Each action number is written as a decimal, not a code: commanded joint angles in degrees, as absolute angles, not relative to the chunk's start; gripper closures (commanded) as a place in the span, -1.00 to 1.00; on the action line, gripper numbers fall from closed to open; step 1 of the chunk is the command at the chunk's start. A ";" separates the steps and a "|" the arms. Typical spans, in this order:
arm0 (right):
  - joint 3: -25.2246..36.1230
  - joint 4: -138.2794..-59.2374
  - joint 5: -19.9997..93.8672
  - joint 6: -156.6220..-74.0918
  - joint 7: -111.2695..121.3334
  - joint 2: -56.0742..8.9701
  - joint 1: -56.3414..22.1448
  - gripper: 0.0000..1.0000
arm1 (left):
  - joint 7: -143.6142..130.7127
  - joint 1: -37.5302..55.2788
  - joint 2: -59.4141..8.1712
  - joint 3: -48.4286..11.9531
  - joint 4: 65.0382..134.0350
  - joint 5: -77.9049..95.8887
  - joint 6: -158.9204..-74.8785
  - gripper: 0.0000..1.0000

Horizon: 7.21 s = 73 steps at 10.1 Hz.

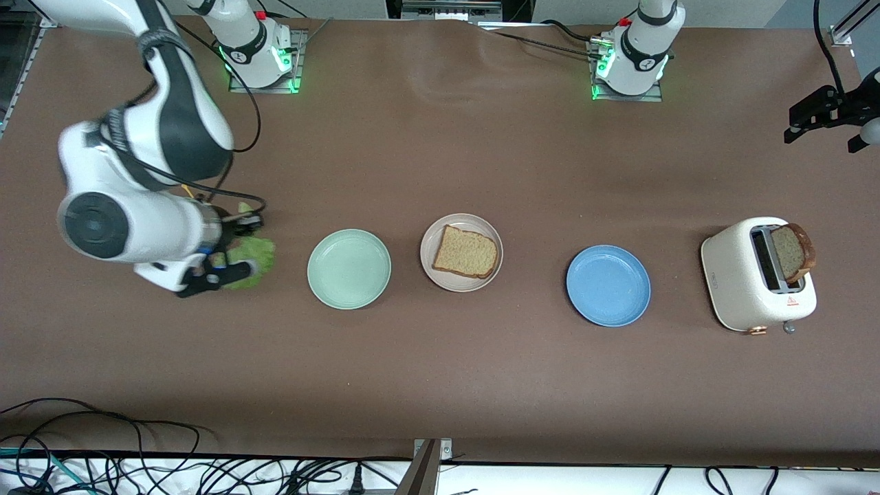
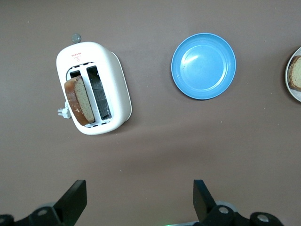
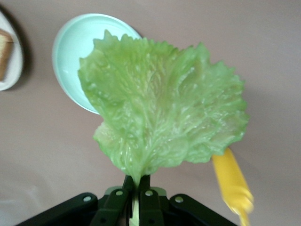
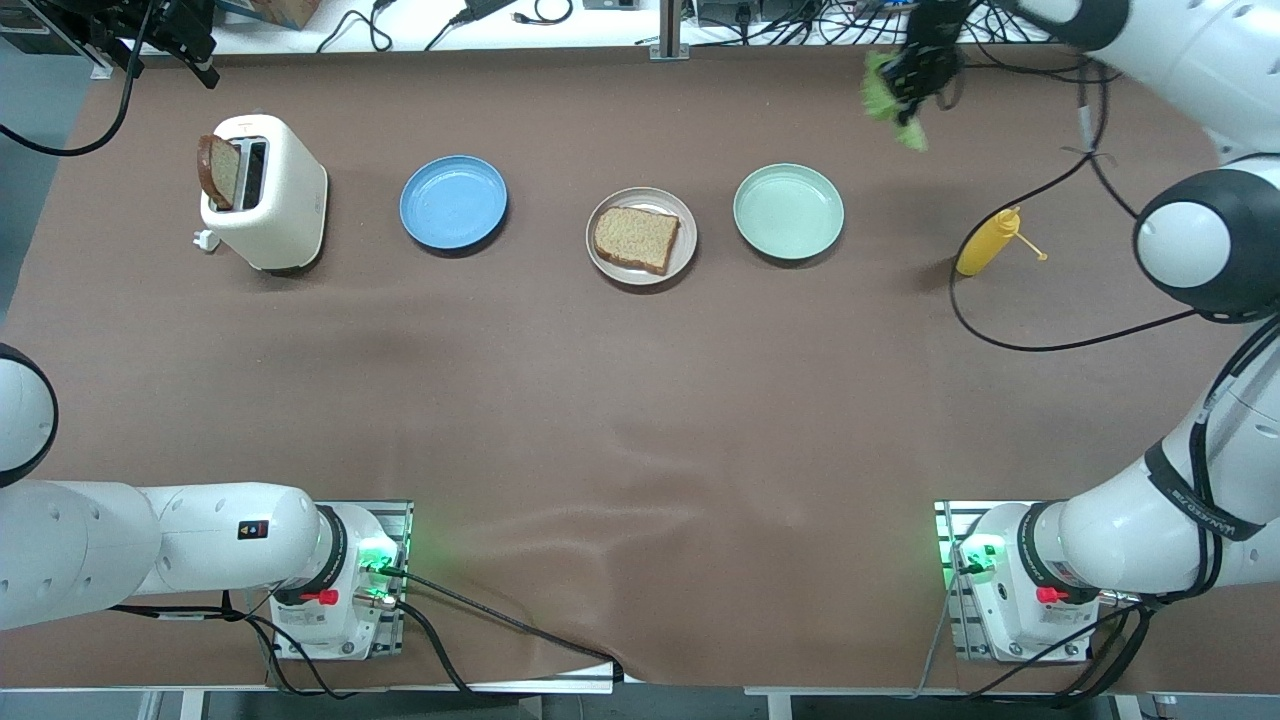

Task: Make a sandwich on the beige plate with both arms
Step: 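Lift the lettuce with the right gripper and carry it toward the beige plate, then lower the lettuce onto the bread and open the right gripper, then move the right gripper back toward the yellow mustard bottle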

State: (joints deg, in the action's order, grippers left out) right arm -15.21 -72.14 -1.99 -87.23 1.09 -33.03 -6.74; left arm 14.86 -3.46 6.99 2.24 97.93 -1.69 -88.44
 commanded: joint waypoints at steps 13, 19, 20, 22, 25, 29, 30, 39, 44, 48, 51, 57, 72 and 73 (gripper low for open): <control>-14.94 -73.92 -13.69 -123.21 1.93 -48.78 -36.64 1.00 | 15.56 -6.24 5.27 3.08 95.62 -0.97 -87.36 -1.00; -13.27 -73.74 -20.48 -128.39 2.29 -52.20 -36.74 1.00 | 15.56 -6.24 5.27 3.08 95.62 -0.97 -87.36 -1.00; -13.27 -73.74 -20.57 -129.54 2.11 -52.64 -37.09 1.00 | 15.56 -6.24 5.27 3.08 95.62 -0.97 -87.36 -1.00; -13.18 -72.96 -20.57 -129.55 2.11 -52.65 -37.09 1.00 | 15.56 -6.24 5.27 3.08 95.62 -0.97 -87.36 -1.00; -13.18 -72.69 -20.48 -129.55 2.28 -52.38 -36.83 -0.83 | 15.56 -6.24 5.27 3.08 95.62 -0.97 -87.36 -1.00; -13.27 -70.67 -20.13 -125.97 2.81 -51.68 -36.39 -1.00 | 15.56 -6.24 5.27 3.08 95.62 -0.97 -87.36 -1.00; -13.53 -69.79 -19.34 -122.64 2.46 -50.37 -35.52 -1.00 | 15.56 -6.24 5.27 3.08 95.62 -0.97 -87.36 -1.00; -12.22 -70.66 -0.35 -85.02 2.55 -27.10 -5.83 -1.00 | 15.56 -6.24 5.27 3.08 95.62 -0.97 -87.36 -1.00; 0.86 -93.69 -2.20 -88.28 3.68 -8.32 -4.92 -1.00 | 15.56 -6.24 5.27 3.08 95.62 -0.97 -87.36 -1.00; 5.52 -125.70 -2.29 -115.49 11.38 7.36 -4.92 -1.00 | 15.56 -6.24 5.27 3.08 95.62 -0.97 -87.36 -1.00; 10.27 -134.54 -0.80 -131.09 29.56 8.00 -4.92 -1.00 | 15.56 -6.24 5.27 3.08 95.62 -0.97 -87.36 -1.00; 22.37 -139.57 38.70 -126.53 94.40 4.59 -4.83 -1.00 | 15.56 -6.24 5.27 3.08 95.62 -0.97 -87.36 -1.00; 34.63 -112.70 65.99 -81.24 143.77 -34.78 2.90 -0.99 | 15.56 -6.24 5.27 2.99 95.62 -0.97 -87.36 -1.00; 34.63 -110.94 66.79 -78.95 144.75 -37.33 2.90 -0.99 | 15.56 -6.24 5.27 2.99 95.62 -0.97 -87.36 -1.00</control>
